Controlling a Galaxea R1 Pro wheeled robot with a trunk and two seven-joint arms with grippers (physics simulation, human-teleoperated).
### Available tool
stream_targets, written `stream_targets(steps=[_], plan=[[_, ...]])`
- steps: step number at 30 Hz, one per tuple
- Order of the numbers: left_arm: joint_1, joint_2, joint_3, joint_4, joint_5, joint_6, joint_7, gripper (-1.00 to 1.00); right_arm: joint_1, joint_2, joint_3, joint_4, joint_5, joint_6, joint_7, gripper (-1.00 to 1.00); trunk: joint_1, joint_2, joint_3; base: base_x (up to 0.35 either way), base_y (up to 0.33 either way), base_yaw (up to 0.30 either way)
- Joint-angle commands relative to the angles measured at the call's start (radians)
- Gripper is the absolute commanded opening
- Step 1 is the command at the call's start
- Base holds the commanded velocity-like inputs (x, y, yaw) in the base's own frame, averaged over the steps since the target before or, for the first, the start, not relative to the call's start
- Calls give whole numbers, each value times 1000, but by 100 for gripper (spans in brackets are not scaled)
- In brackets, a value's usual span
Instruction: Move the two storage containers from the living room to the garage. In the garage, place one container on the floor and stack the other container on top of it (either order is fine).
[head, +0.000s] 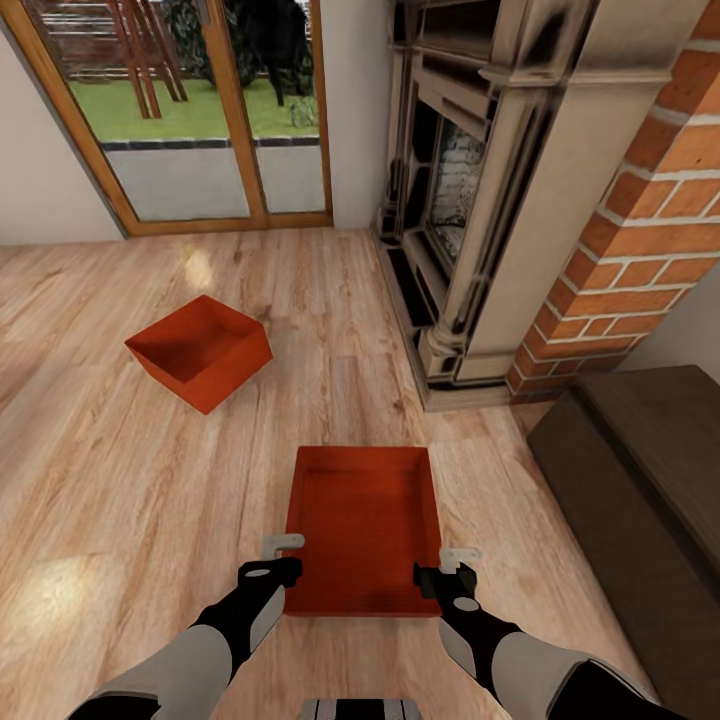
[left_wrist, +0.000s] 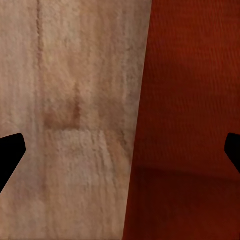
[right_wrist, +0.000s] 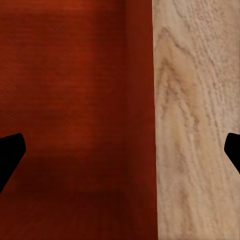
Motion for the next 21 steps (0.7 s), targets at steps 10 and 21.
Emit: stream_targets(steps=[10, 21], plan=[[0, 0, -1, -3, 5, 5, 4, 100, 0, -3, 9, 0, -7, -2, -3, 100, 0, 0, -1, 0, 0, 0], [0, 0, 0, -3, 5, 5, 4, 100, 0, -3, 11, 0, -6, -2, -3, 100, 0, 0, -1, 0, 0, 0]])
